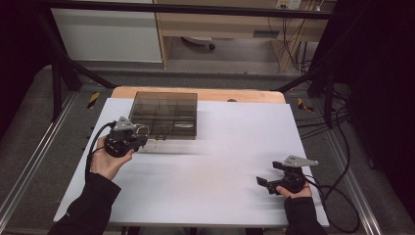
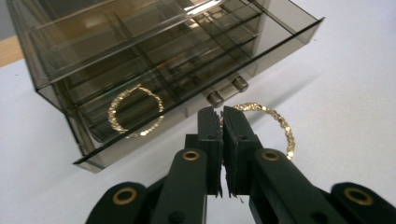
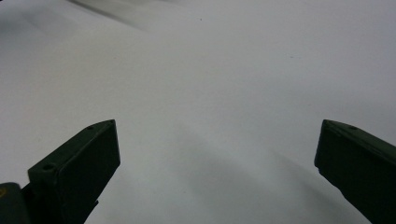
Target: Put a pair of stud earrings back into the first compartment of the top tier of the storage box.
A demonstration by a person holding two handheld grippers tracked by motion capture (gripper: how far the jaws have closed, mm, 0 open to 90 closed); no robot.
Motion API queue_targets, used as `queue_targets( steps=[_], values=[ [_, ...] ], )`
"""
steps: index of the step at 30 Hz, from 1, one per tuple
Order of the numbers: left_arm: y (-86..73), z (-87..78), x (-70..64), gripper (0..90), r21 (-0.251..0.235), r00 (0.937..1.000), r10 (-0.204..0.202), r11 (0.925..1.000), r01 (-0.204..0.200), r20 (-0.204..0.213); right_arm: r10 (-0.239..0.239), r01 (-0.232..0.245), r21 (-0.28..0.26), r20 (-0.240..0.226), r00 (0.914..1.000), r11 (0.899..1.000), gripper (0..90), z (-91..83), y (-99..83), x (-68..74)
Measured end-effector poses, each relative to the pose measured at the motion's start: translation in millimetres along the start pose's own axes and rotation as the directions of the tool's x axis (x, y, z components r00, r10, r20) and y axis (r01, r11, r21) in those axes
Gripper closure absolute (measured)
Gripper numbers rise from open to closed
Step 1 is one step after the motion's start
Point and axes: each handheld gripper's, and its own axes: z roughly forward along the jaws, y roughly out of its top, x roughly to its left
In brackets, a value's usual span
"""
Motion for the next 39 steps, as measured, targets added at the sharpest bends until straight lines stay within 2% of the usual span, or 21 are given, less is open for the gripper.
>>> queue_targets(
  steps=[20, 28, 39],
  values=[
    [13.0, -2.2, 25.4, 86.1, 0.011, 0.9976, -0.041, 0.9991, 0.042, -0.056, 0.0, 0.0, 0.003, 0.0, 1.0, 1.0, 0.6, 0.0, 0.0, -0.2],
    [18.7, 1.0, 30.7, 86.2, 0.002, 0.9964, -0.048, 0.9988, 0.048, -0.07, -0.001, 0.001, 0.0, -0.001, 1.0, 1.0, 0.6, 0.1, 0.0, -0.3],
    [21.7, 13.4, 39.8, 86.1, 0.015, 0.9925, -0.078, 0.9967, 0.08, -0.094, 0.001, -0.001, -0.002, -0.003, 1.0, 1.0, 0.6, -0.2, 0.0, -0.1]
  ],
)
